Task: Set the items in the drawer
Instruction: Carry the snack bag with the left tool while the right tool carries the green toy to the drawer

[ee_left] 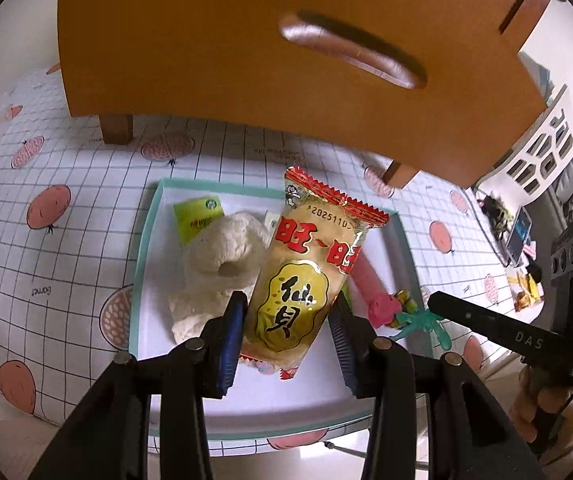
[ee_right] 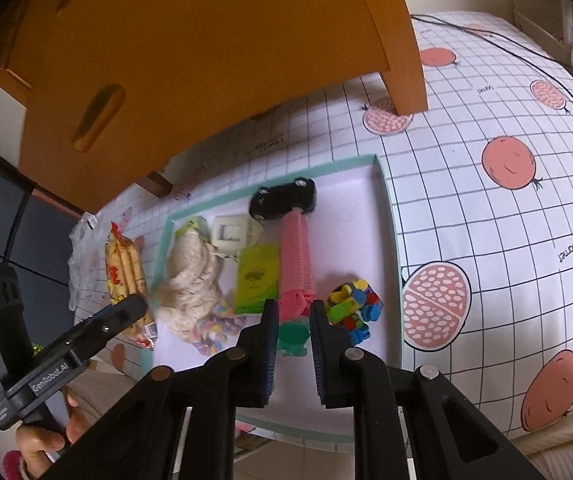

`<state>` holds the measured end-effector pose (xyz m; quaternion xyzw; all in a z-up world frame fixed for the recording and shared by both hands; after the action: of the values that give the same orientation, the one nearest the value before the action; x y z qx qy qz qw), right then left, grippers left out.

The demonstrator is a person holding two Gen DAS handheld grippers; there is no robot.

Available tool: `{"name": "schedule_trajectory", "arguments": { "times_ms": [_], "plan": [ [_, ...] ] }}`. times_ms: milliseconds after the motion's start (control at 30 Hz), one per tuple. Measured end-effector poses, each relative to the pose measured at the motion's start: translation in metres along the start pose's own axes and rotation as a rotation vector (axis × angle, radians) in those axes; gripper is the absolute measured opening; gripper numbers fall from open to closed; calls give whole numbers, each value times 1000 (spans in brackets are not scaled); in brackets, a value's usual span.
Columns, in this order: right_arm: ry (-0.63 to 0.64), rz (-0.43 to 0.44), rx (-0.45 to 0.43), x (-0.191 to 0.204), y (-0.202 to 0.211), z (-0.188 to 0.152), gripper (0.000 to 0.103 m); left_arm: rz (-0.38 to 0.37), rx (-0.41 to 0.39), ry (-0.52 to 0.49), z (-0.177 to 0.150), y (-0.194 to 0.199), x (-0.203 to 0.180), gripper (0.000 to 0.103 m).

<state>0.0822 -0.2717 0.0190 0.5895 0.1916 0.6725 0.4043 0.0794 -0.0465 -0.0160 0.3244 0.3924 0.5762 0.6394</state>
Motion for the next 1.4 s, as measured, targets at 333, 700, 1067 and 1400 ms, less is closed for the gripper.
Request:
{"name": "schedule_trajectory", "arguments": {
  "times_ms": [333, 700, 1067, 1400],
  "plan": [
    [68, 70, -106, 33, 41, 14, 17, -36, -104, 10, 15, 37, 1, 43],
    [189, 172, -269, 100, 111, 62, 17, -68, -306, 5, 75, 127, 0, 43],
    [374, 64, -396, 180, 155, 146, 17, 26, -420, -72, 169, 179, -20, 43],
    [347, -45, -333, 173, 125, 181, 17, 92, -325, -49, 196, 142, -8, 43]
  ]
}}
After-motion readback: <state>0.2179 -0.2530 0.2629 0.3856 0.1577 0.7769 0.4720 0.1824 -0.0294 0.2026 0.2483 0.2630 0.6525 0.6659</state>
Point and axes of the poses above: each gripper's, at about its wrist camera, not at the fingertips, and y roughly against the way its jaws point, x to its left, z to its top, the point moved 1 cm from there along -y, roughly the way its jaws point, and after that the axes turned 13 degrees about z, right-handed, at the moved point
